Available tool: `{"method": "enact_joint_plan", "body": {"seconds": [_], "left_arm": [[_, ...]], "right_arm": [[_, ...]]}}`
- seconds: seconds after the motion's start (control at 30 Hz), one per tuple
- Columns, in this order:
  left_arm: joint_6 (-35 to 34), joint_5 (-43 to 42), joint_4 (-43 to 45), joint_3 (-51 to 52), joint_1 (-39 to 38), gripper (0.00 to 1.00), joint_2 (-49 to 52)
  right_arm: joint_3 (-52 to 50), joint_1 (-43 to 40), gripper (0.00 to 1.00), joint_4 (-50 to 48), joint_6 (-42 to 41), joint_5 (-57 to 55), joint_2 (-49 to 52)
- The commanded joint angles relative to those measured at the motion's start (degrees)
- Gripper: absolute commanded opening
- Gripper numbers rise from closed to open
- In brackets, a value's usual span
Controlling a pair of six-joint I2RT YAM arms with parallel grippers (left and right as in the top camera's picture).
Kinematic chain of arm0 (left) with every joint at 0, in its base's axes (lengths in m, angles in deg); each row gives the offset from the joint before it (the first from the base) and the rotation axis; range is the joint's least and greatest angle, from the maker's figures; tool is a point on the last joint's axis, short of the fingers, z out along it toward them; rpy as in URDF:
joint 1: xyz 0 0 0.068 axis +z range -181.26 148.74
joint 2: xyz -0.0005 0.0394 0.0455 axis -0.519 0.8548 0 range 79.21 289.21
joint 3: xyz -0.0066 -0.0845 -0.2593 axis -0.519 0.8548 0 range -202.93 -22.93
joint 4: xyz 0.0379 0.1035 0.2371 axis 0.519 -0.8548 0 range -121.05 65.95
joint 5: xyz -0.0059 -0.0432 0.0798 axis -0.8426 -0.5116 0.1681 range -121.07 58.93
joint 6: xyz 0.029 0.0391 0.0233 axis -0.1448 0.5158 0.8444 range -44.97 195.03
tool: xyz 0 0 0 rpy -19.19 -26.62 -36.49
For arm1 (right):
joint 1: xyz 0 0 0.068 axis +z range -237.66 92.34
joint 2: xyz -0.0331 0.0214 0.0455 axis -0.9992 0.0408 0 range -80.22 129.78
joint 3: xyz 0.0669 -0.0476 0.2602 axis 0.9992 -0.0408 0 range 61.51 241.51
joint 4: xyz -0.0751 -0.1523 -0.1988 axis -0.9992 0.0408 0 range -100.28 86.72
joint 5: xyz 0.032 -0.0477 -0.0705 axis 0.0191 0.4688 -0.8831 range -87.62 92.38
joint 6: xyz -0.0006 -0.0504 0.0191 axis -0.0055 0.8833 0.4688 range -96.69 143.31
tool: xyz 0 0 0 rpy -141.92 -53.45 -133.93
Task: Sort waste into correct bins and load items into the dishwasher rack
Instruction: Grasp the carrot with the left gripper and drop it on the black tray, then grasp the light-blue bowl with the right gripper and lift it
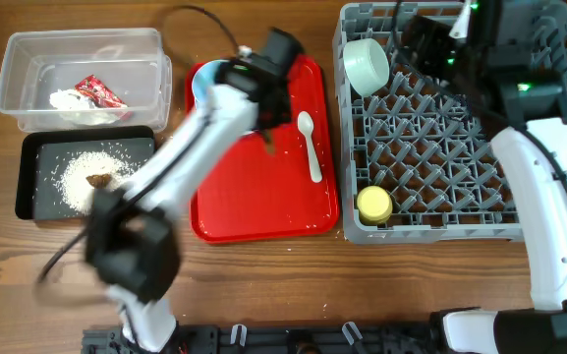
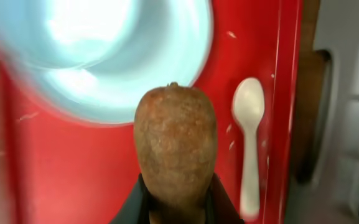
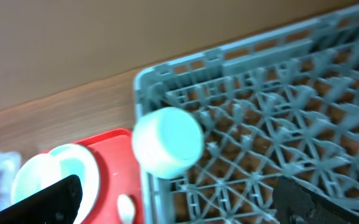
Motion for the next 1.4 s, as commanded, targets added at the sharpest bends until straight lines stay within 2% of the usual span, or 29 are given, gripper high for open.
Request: {"method": "enact_joint_plan", "body": {"seconds": [0.0,0.17,0.33,0.5,0.7,0.83,0.97,1.17,1.3,1.37], "left_arm": [[-4.2,3.5,-9.8,-1.6,7.0,0.04,-12.1],[-6.0,7.5,-22.0,-1.5,20.5,0.04,-18.1],[-4.8,7.5,-24.1,1.4,34.0,0.04,-18.1],[3.6,0.2,-15.3,11.5,42.5,0.04,-18.1],[3.6,-4.5,0.4,26.1,48.3,0.04,-18.0],[3.6,-4.7,9.1,32.5,49.4,0.04,-18.0],[3.6,-4.7,13.1,35.9,49.4,0.16,-18.0],[3.6,-4.7,14.2,36.9,49.4,0.28,-18.0],[3.5,-4.7,14.3,36.9,49.4,0.52,-18.0],[3.5,-4.7,14.4,36.9,49.4,0.56,-18.0]], "right_arm": [[0.1,5.7,0.96,-2.6,0.7,3.5,1.4],[0.1,14.9,0.93,-10.9,-2.6,4.2,7.4],[0.2,19.7,0.89,-21.5,-6.7,9.2,16.9],[2.3,20.6,0.83,-25.8,-10.9,11.6,25.3],[8.7,21.4,0.82,-26.1,-11.6,12.8,32.9],[10.1,22.3,0.81,-26.2,-11.4,12.5,35.6],[10.1,23.5,0.8,-26.2,-11.5,11.7,38.5],[10.1,24.3,0.74,-27.7,-14.9,12.0,42.1],[10.1,25.3,0.73,-28.4,-16.0,12.3,44.2],[10.1,25.7,0.69,-29.2,-16.3,12.3,44.9]]}}
